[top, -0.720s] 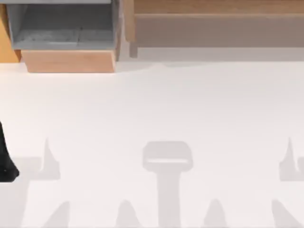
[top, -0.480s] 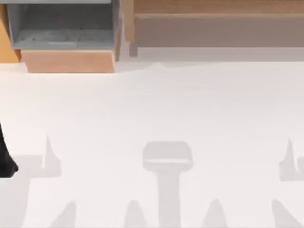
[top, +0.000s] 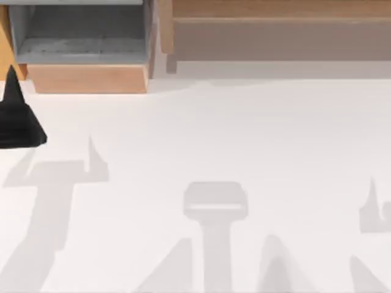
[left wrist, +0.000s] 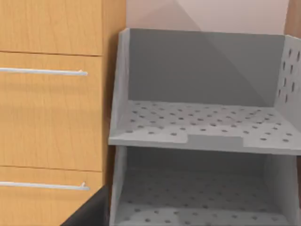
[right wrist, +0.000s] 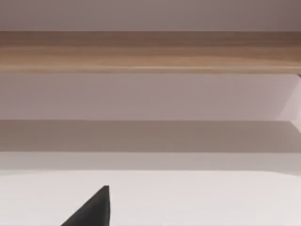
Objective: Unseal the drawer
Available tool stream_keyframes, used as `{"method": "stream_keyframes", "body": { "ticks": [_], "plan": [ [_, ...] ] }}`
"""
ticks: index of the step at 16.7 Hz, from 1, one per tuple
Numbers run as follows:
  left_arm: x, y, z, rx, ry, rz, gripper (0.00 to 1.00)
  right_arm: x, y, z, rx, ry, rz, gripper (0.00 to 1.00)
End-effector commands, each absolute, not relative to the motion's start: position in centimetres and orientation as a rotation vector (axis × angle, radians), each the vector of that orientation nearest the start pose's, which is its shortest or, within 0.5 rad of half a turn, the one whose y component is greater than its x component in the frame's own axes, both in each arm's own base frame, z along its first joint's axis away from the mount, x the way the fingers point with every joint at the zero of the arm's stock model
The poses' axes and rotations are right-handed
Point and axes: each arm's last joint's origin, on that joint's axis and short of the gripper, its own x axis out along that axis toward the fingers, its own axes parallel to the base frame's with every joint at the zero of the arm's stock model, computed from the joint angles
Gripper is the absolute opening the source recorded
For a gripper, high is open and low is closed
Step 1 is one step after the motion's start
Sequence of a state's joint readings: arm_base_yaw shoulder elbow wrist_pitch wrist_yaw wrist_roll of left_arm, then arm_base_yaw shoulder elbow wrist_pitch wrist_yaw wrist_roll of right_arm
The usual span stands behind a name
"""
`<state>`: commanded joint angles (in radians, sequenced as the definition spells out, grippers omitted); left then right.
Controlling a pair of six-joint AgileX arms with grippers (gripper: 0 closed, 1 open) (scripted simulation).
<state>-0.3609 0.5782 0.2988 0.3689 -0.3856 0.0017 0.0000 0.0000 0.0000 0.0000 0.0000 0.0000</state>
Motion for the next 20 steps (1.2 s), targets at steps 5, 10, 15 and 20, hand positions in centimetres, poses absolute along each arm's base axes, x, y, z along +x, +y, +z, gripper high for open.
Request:
{"method": "stream_keyframes", "body": {
  "ticks": [5, 10, 15, 20],
  "plan": [
    [18.6, -10.2, 24.8, -0.015, -0.012, 0.009, 1.00, 10.6, -0.1, 16.0, 0.000, 0.000, 0.000, 1.00],
    [19.6, -13.1, 24.5, 0.000, 0.000, 0.000, 1.00, 10.6, -0.1, 16.0, 0.000, 0.000, 0.000, 1.00],
    [19.6, -13.0, 24.4, 0.002, 0.003, 0.001, 1.00, 10.6, -0.1, 16.0, 0.000, 0.000, 0.000, 1.00],
    [23.2, -11.6, 23.5, 0.172, 0.030, 0.041, 1.00, 10.6, -0.1, 16.0, 0.000, 0.000, 0.000, 1.00]
  ]
}}
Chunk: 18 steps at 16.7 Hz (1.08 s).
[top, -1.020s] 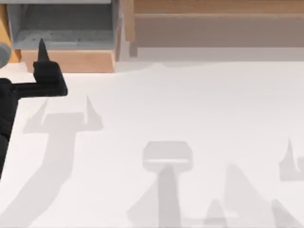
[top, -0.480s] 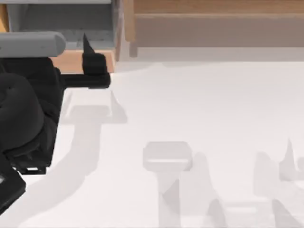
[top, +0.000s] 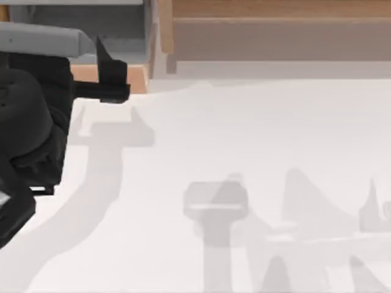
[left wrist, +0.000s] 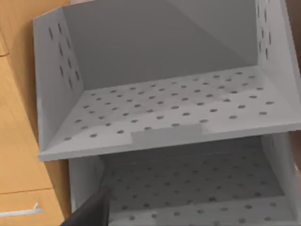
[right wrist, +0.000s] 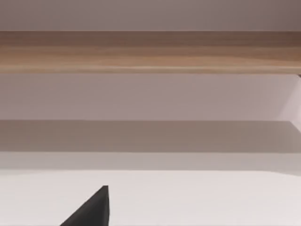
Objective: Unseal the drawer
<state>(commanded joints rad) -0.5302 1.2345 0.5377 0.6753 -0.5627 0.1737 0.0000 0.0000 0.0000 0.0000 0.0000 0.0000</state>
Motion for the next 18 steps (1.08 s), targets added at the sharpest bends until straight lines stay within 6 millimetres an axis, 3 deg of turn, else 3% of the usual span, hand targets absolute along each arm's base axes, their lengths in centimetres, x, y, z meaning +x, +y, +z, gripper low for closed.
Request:
{"method": "stream_keyframes", "body": {
  "ticks": [5, 10, 15, 18],
  "plan": [
    [30.6, -6.6, 21.4, 0.519, 0.071, 0.073, 1.00, 10.6, -0.1, 16.0, 0.000, 0.000, 0.000, 1.00],
    [37.3, 2.2, 17.9, 0.927, 0.075, 0.068, 1.00, 10.6, -0.1, 16.0, 0.000, 0.000, 0.000, 1.00],
    [40.4, 11.5, 13.5, 1.309, 0.034, 0.037, 1.00, 10.6, -0.1, 16.0, 0.000, 0.000, 0.000, 1.00],
    [40.8, 15.2, 11.2, 1.480, 0.003, 0.009, 1.00, 10.6, -0.1, 16.0, 0.000, 0.000, 0.000, 1.00]
  ]
}}
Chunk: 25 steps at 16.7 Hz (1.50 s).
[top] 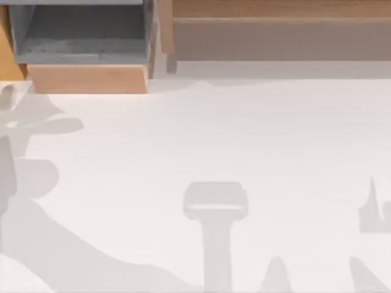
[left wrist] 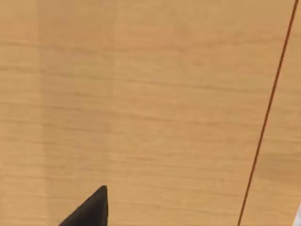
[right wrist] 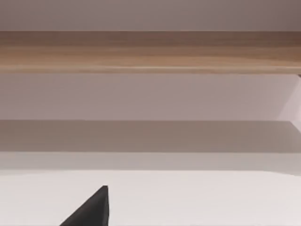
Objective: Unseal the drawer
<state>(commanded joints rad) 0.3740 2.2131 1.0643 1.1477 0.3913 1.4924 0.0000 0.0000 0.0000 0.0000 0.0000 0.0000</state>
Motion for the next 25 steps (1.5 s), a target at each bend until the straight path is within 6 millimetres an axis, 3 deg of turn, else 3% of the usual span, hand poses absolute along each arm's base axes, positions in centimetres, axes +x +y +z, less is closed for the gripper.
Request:
{"method": "stream_keyframes", "body": {
  "ticks": [4, 9, 15, 19, 25],
  "plan": [
    [40.8, 17.1, 9.5, 1.571, -0.016, -0.016, 1.00, 10.6, -0.1, 16.0, 0.000, 0.000, 0.000, 1.00],
    [40.8, 16.9, 9.5, 1.569, -0.015, -0.019, 1.00, 10.6, -0.1, 16.0, 0.000, 0.000, 0.000, 1.00],
    [43.1, 17.1, 9.5, 1.571, -0.016, -0.016, 1.00, 10.6, -0.1, 16.0, 0.000, 0.000, 0.000, 1.00],
    [43.3, 17.1, 9.5, 1.571, -0.016, -0.016, 1.00, 10.6, -0.1, 16.0, 0.000, 0.000, 0.000, 1.00],
    [43.3, 17.1, 9.5, 1.571, -0.016, -0.016, 0.55, 10.6, -0.1, 16.0, 0.000, 0.000, 0.000, 1.00]
  ]
}}
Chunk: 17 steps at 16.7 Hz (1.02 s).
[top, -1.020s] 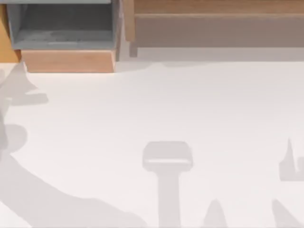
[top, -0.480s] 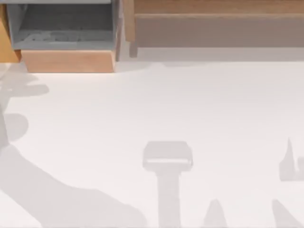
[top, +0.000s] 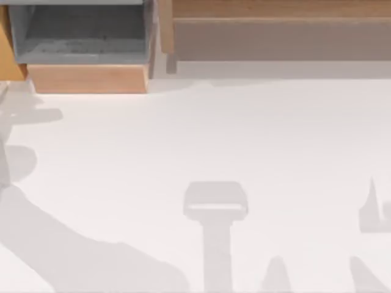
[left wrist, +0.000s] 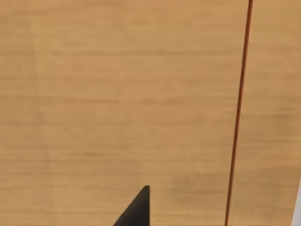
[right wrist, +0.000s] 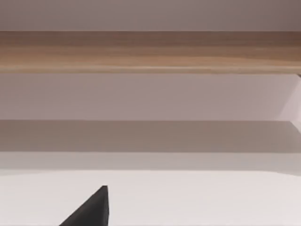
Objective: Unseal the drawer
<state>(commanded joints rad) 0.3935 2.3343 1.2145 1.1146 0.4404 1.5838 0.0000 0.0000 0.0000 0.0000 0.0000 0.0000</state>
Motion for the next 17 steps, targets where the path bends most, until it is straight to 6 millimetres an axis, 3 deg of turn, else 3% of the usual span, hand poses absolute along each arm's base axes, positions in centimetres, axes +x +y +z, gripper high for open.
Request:
{"method": "stream_keyframes", "body": {
  "ticks": [7, 17],
  "plan": [
    [43.25, 17.05, 9.51, 1.571, -0.016, -0.016, 0.02, 10.57, -0.12, 16.00, 0.000, 0.000, 0.000, 1.00],
    [43.09, 17.21, 9.01, 1.558, 0.001, -0.027, 0.00, 10.57, -0.12, 16.00, 0.000, 0.000, 0.000, 1.00]
  ]
}}
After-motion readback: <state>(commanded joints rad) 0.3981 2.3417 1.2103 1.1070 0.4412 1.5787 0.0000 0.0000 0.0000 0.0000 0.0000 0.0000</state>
